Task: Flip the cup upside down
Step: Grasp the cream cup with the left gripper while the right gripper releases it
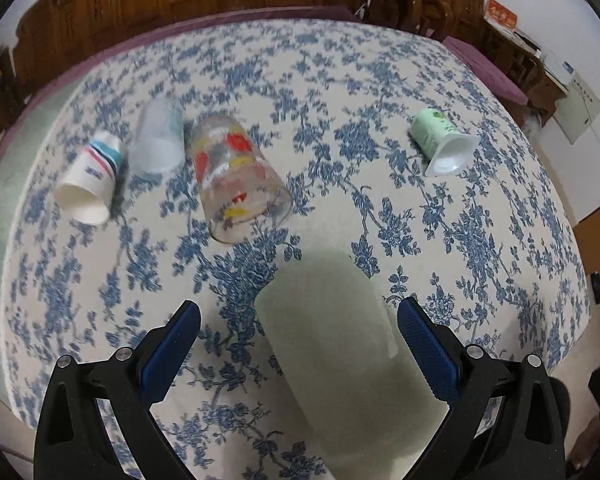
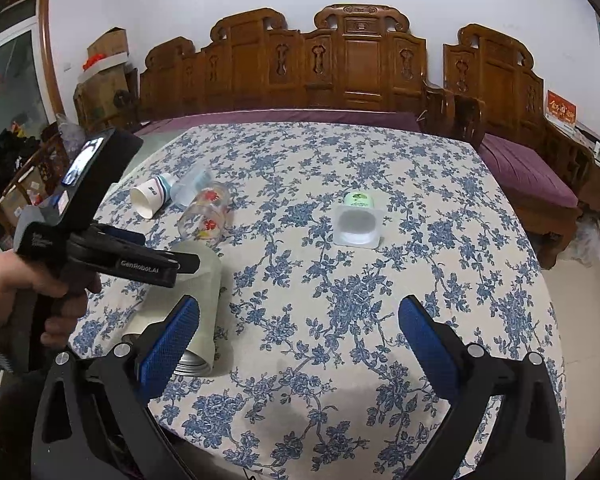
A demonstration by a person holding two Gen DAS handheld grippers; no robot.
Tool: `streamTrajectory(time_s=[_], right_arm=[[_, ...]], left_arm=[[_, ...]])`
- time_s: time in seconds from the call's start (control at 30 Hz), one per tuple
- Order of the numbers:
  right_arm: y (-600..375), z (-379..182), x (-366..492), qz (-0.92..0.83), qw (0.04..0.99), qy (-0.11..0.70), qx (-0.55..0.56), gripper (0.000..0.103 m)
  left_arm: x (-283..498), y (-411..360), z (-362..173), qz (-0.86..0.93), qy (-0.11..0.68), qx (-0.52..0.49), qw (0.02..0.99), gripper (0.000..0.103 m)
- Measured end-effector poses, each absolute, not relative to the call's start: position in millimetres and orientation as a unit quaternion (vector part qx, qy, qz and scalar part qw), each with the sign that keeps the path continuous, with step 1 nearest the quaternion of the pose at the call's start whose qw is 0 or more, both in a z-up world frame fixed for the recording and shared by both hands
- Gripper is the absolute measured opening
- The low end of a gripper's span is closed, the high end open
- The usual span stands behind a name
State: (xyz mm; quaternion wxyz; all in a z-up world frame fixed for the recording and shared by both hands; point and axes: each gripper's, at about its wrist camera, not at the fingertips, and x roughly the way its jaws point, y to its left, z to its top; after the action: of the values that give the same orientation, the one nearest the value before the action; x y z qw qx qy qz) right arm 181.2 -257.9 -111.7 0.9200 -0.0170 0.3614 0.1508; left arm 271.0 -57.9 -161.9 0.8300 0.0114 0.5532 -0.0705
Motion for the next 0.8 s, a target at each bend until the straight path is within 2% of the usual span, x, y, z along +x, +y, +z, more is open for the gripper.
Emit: streamTrajectory(time_s=[0.53, 0.8], right_arm=[[-255.3, -119.2, 182.4, 0.151, 0.916, 0.37, -0.02, 0.101], [-256.1, -120.5, 183.6, 0.149, 0.916, 0.373, -0.02, 0.101]], left_arm=[[282.7, -55.6, -190.5, -0.09, 0.601, -0.069, 0.791, 0.095], [290.2, -54.9, -199.8, -0.098, 0.616, -0.098, 0.775, 0.084]])
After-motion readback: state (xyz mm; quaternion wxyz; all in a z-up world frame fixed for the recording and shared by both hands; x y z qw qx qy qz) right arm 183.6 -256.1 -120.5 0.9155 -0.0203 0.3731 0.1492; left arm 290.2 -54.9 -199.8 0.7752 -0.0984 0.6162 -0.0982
